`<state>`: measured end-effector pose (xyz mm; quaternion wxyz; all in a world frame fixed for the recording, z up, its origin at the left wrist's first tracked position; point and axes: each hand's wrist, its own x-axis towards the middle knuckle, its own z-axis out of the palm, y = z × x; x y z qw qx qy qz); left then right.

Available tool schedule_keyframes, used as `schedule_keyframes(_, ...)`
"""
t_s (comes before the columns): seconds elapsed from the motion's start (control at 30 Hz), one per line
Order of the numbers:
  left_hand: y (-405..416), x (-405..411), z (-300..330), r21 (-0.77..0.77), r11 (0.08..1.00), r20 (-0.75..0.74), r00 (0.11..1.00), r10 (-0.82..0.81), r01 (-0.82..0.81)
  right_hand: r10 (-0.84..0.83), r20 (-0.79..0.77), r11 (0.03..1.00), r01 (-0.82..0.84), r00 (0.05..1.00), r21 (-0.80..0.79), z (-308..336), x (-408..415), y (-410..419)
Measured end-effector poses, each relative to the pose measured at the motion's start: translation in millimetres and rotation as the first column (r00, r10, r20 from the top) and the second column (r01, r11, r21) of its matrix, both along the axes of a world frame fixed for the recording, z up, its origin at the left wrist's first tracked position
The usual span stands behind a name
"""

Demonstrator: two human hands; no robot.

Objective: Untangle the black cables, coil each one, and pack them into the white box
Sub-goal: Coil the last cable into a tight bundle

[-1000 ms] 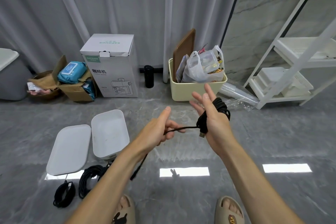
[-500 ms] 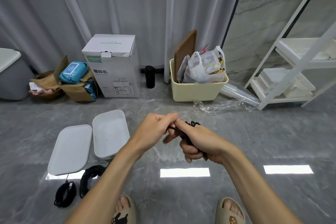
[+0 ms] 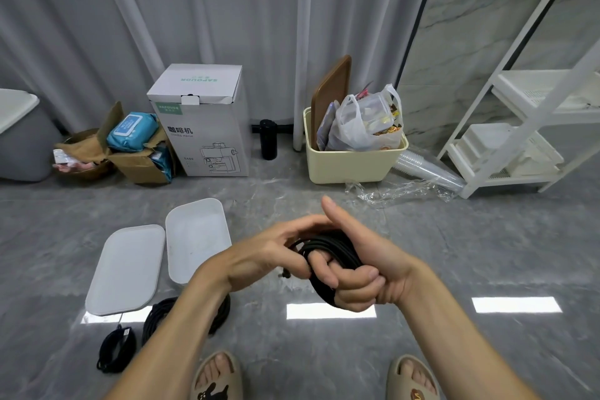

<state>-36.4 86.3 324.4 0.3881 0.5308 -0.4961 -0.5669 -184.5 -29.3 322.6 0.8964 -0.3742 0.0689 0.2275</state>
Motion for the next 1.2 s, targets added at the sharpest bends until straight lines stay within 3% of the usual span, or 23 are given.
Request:
schedule_keyframes(0.1,-2,-1,-2,0.012,0.999,0.099,0.995,0.032,-0.033,-0.019,-0.007,1.000,0.019,1.000,0.006,1,0,0)
schedule_keyframes(0.2,-3,-1,-4,0.006,0.990,0.173,0.975,0.139,-0.142,-0.155,-0.044,0.984,0.150,0.987,-0.093,-1,-3,-2)
schedule_keyframes(0.33,-5,-6,-5,-0.001,0.988,0.161,0.975,0.151,-0.152,-0.287,-0.053,0.932,0.267,0.956,-0.244,2,-8,1)
schedule_keyframes(0.43,-5,-5,-7,-0.021,0.979,0.166,0.965,0.203,-0.202,-0.401,-0.034,0.824,0.344,0.916,-0.449,7,-6,9)
schedule_keyframes(0.53,-8,-2,-10,-0.046,0.943,0.131,0.934,0.332,-0.329,-0.491,0.089,0.660,0.437,0.867,-0.611,7,0,15)
schedule_keyframes(0.63,-11,-1,-11,-0.100,0.884,0.083,0.882,0.464,-0.456,-0.547,0.192,0.585,0.537,0.814,-0.607,3,5,20)
schedule_keyframes(0.8,-11,-3,-12,-0.100,0.865,0.020,0.868,0.496,-0.492,-0.594,0.254,0.472,0.585,0.764,-0.659,-2,8,27)
schedule_keyframes(0.93,-14,-10,-7,-0.055,0.839,-0.051,0.841,0.539,-0.541,-0.672,0.261,0.447,0.661,0.692,-0.603,-3,12,31)
schedule_keyframes(1.07,-18,-10,-11,-0.026,0.801,0.014,0.801,0.598,-0.598,-0.726,0.246,0.428,0.702,0.642,-0.570,-6,16,28)
schedule_keyframes(1.2,-16,-7,-10,0.004,0.847,0.049,0.846,0.531,-0.531,-0.741,0.218,0.459,0.716,0.635,-0.526,-6,14,24)
